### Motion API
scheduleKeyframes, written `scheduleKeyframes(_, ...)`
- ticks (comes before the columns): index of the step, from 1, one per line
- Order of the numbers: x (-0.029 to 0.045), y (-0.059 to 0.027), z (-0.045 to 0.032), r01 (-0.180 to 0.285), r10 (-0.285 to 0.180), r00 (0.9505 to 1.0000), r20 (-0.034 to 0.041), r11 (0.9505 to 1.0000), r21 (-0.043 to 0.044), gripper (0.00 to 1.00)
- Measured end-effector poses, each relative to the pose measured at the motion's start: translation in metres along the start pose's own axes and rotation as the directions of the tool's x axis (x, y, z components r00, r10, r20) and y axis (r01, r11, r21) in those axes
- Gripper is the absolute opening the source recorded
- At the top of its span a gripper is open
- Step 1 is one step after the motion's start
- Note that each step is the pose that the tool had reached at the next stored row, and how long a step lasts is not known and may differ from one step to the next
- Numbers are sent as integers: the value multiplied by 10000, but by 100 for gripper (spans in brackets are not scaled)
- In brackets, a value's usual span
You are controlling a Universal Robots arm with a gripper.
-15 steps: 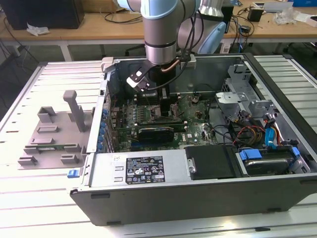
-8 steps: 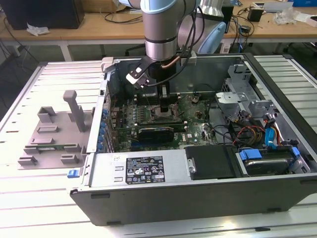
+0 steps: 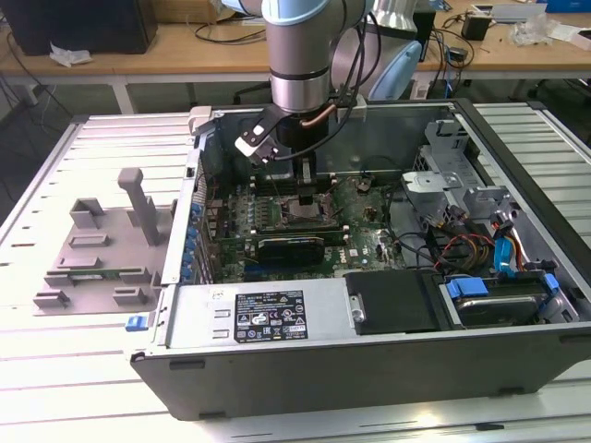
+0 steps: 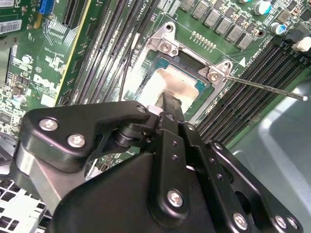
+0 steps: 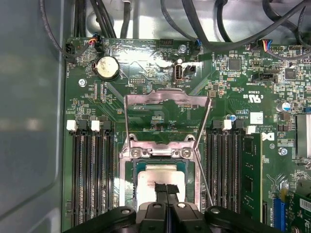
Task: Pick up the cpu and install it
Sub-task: 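Place the cpu into insertion slot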
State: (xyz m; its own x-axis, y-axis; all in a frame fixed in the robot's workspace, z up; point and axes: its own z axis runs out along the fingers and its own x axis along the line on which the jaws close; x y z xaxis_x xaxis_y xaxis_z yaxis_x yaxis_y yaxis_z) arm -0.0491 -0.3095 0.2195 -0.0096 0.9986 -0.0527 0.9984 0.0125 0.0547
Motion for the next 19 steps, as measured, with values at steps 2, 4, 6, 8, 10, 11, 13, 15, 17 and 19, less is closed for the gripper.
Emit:
scheduleKeyframes(2, 0, 0, 0, 2, -2, 10000, 30, 10000, 1, 11)
scheduleKeyframes(4, -1, 1, -23, 1, -1, 10000, 30, 10000, 1, 11)
scheduleKeyframes(6, -1, 1, -26, 2, -2, 10000, 30, 10000, 0, 11)
scheduleKeyframes(8, 0, 0, 4, 2, -2, 10000, 30, 10000, 1, 11)
scheduleKeyframes(10, 2, -2, 39, 2, -2, 10000, 31, 10000, 1, 11)
scheduleKeyframes(11, 3, -3, 56, 2, -2, 10000, 29, 10000, 0, 11)
scheduleKeyframes(13, 4, -4, 69, 2, -2, 10000, 30, 10000, 0, 11)
scheduleKeyframes(15, 4, -5, 83, 2, -2, 10000, 30, 10000, 1, 11)
scheduleKeyframes(17, 5, -6, 98, 2, -2, 10000, 30, 10000, 0, 11)
scheduleKeyframes(19, 5, -6, 102, 2, -2, 10000, 32, 10000, 2, 11)
